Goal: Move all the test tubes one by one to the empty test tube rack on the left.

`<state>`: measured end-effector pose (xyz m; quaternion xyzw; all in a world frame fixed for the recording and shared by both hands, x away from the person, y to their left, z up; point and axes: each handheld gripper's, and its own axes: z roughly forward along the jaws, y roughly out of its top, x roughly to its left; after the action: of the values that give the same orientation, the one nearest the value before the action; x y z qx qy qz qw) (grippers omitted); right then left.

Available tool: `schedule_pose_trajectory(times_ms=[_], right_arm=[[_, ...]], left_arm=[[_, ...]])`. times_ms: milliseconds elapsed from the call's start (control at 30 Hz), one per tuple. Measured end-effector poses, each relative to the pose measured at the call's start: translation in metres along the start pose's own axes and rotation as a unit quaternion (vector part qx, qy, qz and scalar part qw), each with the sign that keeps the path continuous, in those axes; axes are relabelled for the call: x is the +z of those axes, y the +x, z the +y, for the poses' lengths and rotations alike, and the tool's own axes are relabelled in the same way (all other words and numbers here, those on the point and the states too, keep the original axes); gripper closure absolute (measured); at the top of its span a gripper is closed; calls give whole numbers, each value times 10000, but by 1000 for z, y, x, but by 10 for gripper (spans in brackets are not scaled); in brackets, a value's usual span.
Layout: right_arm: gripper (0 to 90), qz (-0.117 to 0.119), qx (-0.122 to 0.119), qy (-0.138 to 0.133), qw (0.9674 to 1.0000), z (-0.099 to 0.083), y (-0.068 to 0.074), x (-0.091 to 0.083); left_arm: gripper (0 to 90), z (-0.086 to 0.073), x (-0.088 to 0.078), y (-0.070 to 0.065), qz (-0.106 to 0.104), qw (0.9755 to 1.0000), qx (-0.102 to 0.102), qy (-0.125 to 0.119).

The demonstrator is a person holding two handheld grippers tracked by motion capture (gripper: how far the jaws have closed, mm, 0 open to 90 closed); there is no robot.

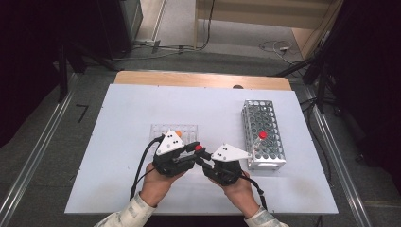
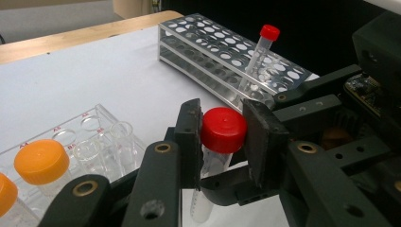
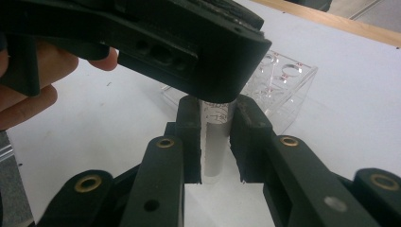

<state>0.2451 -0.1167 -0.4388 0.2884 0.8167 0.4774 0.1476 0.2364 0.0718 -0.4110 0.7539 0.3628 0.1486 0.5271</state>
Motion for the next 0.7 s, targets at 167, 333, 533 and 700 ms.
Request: schedule_pose_trajectory(times_ms=[167, 333, 533, 700], right_arm=[[566, 164, -17, -1, 9999, 0, -1, -1], [436, 285, -39, -14, 9996, 0, -3, -7], [379, 265, -7, -42, 9996, -5, -10, -17], [366, 198, 65, -29, 9998, -10, -17, -25]], left_arm=[[703, 2, -4, 1, -18, 10000, -29, -70], [703, 8, -17, 10, 50, 9998, -127, -167], [703, 17, -37, 27, 63, 9994, -296, -186], [703, 22, -53, 39, 176, 9987, -364, -312]])
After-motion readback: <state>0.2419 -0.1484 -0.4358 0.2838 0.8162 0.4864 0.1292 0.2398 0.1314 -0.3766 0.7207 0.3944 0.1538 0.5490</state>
